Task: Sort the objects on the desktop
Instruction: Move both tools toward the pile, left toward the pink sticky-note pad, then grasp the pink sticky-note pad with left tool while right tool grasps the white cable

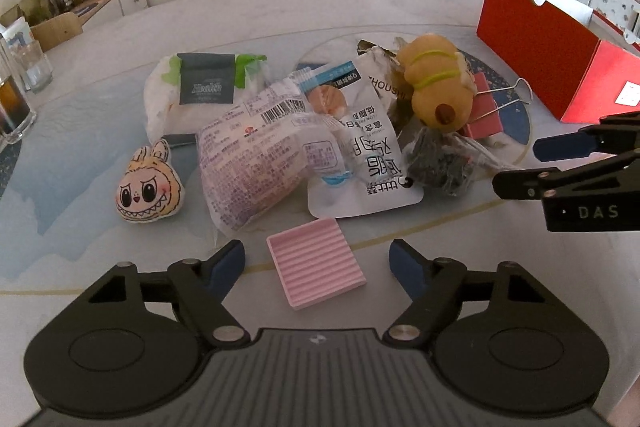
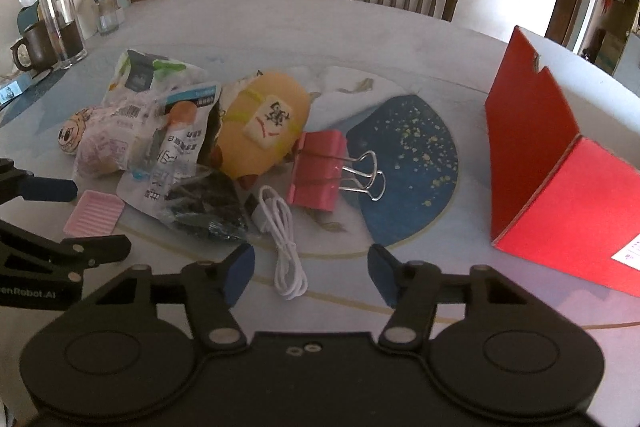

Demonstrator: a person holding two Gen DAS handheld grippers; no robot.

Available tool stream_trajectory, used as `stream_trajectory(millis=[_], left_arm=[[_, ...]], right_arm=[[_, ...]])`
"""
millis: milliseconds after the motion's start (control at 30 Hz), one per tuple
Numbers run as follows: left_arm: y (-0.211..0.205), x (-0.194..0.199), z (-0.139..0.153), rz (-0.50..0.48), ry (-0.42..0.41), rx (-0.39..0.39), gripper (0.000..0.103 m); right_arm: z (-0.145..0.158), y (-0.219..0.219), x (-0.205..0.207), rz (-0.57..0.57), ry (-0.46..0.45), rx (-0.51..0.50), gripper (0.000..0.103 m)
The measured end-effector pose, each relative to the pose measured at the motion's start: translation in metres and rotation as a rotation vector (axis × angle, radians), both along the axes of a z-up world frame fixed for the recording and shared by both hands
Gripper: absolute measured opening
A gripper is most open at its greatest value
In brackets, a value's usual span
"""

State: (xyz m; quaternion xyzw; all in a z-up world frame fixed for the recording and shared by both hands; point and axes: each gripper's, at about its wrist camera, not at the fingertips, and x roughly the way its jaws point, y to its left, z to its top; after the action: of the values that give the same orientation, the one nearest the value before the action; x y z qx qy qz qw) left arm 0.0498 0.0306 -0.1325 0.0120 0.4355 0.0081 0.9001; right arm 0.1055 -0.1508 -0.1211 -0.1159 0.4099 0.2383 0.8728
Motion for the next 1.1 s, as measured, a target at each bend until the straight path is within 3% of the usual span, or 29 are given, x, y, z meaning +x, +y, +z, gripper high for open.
stream_trajectory(millis=[333, 500, 700, 1100], left_arm=[[0.004, -0.004, 0.002, -0.007, 0.003, -0.009, 0.065], [0.004, -0.005, 0.004, -0.018, -0.004, -0.012, 0.045], [0.007, -0.006, 0.005, -0.017, 0.001, -0.027, 0.044], [0.014, -0.010, 0.009, -0.039, 0.022, -0.095, 0.044]], right_arm=[[-0.004, 0.005, 0.006, 0.001, 0.038, 0.009, 0.050], [-0.003, 0.008, 0.007, -0.004, 0.044, 0.006, 0.041], [-0.002, 0.011, 0.005, 0.009, 0.045, 0.004, 0.015], [0.006, -0.004, -0.008, -0.049, 0.092, 0.024, 0.011]])
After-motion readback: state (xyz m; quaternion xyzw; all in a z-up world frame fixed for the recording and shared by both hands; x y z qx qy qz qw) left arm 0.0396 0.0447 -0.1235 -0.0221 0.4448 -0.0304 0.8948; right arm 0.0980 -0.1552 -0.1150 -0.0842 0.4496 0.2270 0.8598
